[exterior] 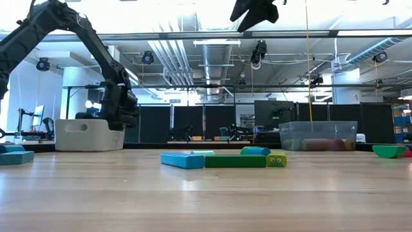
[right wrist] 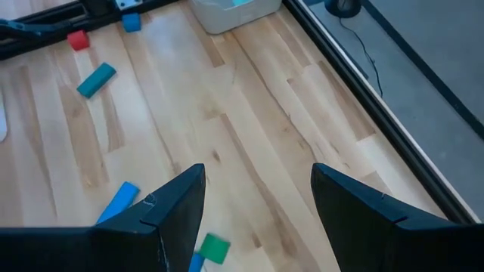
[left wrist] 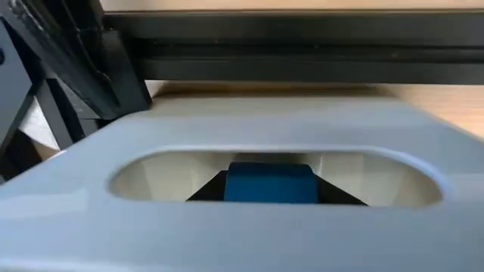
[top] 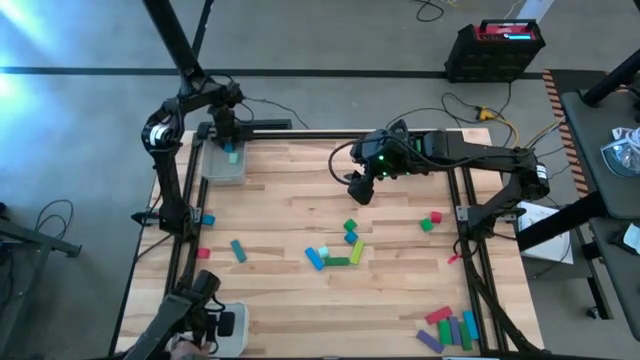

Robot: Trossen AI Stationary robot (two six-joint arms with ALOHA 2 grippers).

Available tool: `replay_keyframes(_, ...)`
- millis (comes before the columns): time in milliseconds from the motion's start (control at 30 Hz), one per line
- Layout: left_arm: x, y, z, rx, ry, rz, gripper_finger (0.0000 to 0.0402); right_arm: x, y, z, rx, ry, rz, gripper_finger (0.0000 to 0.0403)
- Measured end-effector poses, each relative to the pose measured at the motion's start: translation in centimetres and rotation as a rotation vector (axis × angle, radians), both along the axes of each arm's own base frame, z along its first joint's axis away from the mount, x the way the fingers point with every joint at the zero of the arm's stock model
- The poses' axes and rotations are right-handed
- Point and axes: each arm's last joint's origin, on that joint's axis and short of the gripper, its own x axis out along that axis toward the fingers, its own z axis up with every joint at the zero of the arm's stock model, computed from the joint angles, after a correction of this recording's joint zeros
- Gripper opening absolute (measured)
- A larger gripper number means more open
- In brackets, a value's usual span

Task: Sort blocks
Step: Put the middle blue half cylindrical block into the gray bin

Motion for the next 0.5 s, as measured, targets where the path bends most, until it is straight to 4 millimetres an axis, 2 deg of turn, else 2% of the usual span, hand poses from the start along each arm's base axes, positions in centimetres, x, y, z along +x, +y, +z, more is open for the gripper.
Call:
replay_keyframes(300, -0.13, 0.07, 0.19, -0.007, -0.007, -0.039, 0.0131, 0.00, -0.01, 0.01, -0.007, 0.002, 0.007, 0.0233)
replay_keyframes(500, -0.18, -0.06, 0.56, -0.009, -0.010, -0.058, 0.0166, 0.01, -0.02, 0.01, -0.016, 0.005, 0.015, 0.0244)
